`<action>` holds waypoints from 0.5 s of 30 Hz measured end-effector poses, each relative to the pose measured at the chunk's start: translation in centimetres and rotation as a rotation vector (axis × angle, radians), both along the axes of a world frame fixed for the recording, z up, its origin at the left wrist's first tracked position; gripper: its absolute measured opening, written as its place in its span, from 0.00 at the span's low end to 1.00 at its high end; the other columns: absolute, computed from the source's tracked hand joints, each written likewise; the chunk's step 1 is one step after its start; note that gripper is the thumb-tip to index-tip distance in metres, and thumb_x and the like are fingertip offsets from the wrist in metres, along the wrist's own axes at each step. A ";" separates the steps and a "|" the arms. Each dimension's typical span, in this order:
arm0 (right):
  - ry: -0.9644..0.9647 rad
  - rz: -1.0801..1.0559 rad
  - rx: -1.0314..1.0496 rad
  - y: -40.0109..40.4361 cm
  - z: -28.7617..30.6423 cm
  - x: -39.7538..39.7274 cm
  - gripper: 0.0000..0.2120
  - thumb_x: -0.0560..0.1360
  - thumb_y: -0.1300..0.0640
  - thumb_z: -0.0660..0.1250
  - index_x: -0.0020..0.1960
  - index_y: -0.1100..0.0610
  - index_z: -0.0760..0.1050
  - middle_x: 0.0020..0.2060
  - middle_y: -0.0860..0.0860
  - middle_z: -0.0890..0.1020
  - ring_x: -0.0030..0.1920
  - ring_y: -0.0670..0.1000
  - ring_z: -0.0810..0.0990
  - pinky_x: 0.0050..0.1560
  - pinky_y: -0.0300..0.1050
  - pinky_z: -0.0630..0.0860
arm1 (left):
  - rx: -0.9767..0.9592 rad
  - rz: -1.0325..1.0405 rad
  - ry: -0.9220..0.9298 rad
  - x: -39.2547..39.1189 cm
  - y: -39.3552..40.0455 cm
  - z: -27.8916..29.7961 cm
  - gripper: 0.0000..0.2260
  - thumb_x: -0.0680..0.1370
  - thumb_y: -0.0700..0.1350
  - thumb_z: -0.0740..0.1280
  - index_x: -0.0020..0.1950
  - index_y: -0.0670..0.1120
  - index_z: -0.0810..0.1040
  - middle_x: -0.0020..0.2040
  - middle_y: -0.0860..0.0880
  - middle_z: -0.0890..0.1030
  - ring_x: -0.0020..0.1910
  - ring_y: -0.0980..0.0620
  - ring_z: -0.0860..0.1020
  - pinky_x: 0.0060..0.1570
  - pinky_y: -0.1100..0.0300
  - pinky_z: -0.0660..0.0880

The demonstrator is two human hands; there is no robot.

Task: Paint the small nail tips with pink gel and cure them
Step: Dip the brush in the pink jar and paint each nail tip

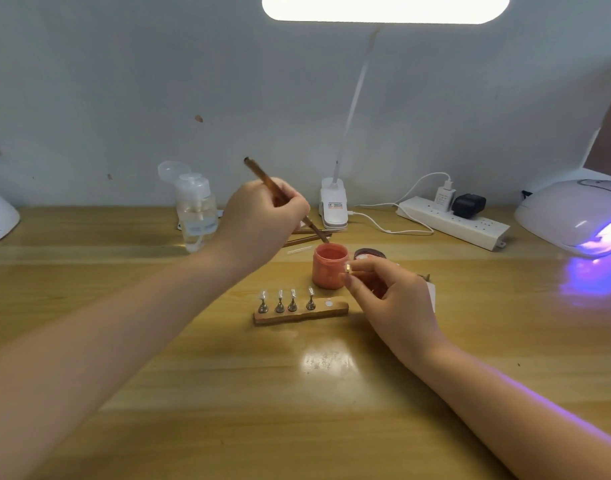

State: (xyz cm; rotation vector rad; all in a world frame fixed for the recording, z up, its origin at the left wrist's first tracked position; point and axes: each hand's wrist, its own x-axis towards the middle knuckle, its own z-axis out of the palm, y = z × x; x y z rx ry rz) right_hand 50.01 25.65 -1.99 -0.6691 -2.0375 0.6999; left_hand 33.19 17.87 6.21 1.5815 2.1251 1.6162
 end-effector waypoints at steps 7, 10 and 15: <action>0.011 0.031 -0.013 0.2 -0.2 -0.1 0.12 0.74 0.60 0.70 0.57 0.52 0.80 0.42 0.44 0.82 0.42 0.40 0.78 0.42 0.35 0.76 | -0.252 -0.020 0.086 0.6 3.4 0.7 0.10 0.77 0.42 0.63 0.45 0.37 0.81 0.42 0.38 0.82 0.45 0.41 0.80 0.45 0.46 0.77; 0.017 0.033 -0.006 0.3 -0.3 -0.2 0.12 0.74 0.60 0.71 0.56 0.51 0.80 0.42 0.42 0.82 0.42 0.41 0.78 0.41 0.37 0.77 | -0.304 -0.006 0.089 0.8 3.9 0.3 0.12 0.76 0.42 0.63 0.46 0.34 0.81 0.44 0.35 0.82 0.42 0.39 0.79 0.46 0.43 0.77; 0.062 0.050 -0.033 0.2 -0.6 -0.3 0.15 0.74 0.59 0.71 0.56 0.43 0.76 0.39 0.40 0.82 0.38 0.44 0.80 0.38 0.35 0.75 | -0.359 -0.023 0.100 1.0 4.3 -0.4 0.11 0.75 0.41 0.63 0.46 0.34 0.80 0.44 0.36 0.82 0.41 0.42 0.78 0.46 0.43 0.77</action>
